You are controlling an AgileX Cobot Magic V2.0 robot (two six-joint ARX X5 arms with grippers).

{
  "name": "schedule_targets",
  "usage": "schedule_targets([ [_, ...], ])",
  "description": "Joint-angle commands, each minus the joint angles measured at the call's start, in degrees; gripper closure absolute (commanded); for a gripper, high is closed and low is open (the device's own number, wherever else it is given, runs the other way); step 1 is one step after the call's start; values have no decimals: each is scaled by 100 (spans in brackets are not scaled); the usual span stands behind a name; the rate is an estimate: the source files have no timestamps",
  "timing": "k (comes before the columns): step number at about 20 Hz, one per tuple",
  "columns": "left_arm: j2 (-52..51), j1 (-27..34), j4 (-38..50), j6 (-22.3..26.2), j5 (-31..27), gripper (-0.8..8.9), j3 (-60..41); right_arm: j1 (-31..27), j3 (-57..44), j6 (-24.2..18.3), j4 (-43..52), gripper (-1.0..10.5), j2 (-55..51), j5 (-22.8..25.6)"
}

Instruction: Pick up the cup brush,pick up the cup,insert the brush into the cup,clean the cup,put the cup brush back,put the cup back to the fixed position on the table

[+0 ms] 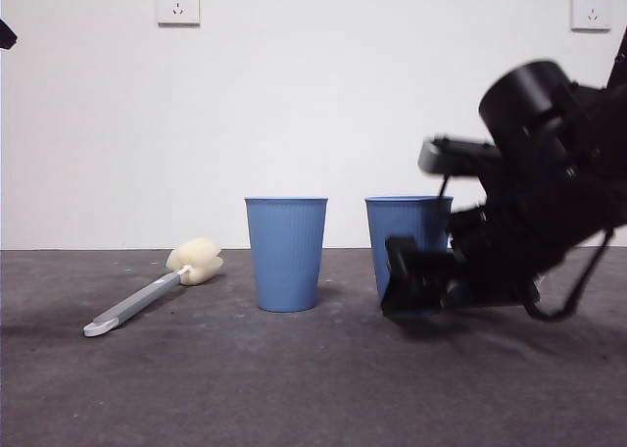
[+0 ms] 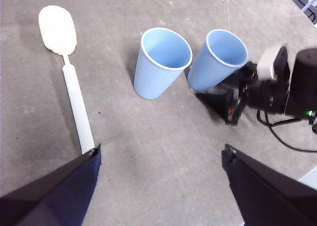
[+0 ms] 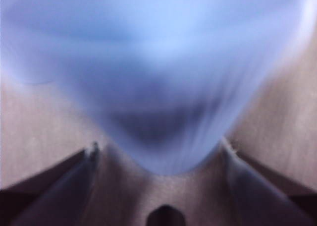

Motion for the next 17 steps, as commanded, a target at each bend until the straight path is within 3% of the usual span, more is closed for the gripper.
schedule_targets([
  [1, -13, -15, 11, 92, -9, 406, -72, 7, -46, 79, -243, 500, -243, -7],
  [6, -13, -15, 9, 90, -9, 406, -72, 9, -46, 103, -841, 500, -857, -7],
  [11, -13, -15, 9, 92, -7, 406, -72, 11, -46, 122, -2839, 501, -2105, -90],
  [17, -9, -15, -243, 142, 20, 406, -72, 48, -4, 885, -5792, 505, -4572, -1169],
])
